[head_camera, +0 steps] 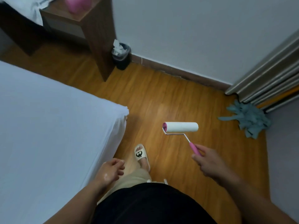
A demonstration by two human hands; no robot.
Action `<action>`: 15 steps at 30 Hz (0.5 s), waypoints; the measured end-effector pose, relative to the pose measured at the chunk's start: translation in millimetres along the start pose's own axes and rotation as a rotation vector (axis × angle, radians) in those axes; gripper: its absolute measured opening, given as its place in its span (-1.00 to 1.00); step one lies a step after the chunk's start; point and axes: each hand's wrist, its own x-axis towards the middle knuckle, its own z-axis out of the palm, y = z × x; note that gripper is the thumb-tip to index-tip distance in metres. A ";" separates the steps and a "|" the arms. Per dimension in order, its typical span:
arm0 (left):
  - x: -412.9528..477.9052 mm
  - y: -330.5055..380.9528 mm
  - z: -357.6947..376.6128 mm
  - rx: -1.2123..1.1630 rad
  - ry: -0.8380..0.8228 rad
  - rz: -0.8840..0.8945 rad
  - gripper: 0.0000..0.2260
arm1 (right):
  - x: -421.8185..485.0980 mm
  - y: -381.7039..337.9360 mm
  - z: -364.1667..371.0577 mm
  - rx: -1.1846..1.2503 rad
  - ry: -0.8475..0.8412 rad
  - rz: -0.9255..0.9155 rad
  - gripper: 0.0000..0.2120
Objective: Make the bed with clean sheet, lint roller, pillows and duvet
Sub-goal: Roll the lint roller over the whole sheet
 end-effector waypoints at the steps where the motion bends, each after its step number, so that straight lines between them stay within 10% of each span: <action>1: 20.7 20.8 -1.8 -0.013 -0.007 0.000 -0.77 | 18.7 -13.6 -5.0 0.005 0.005 0.012 -0.55; 15: 249.7 394.6 -94.0 0.086 0.055 0.239 -0.81 | 296.6 -184.1 -92.9 -0.076 0.070 0.174 -0.55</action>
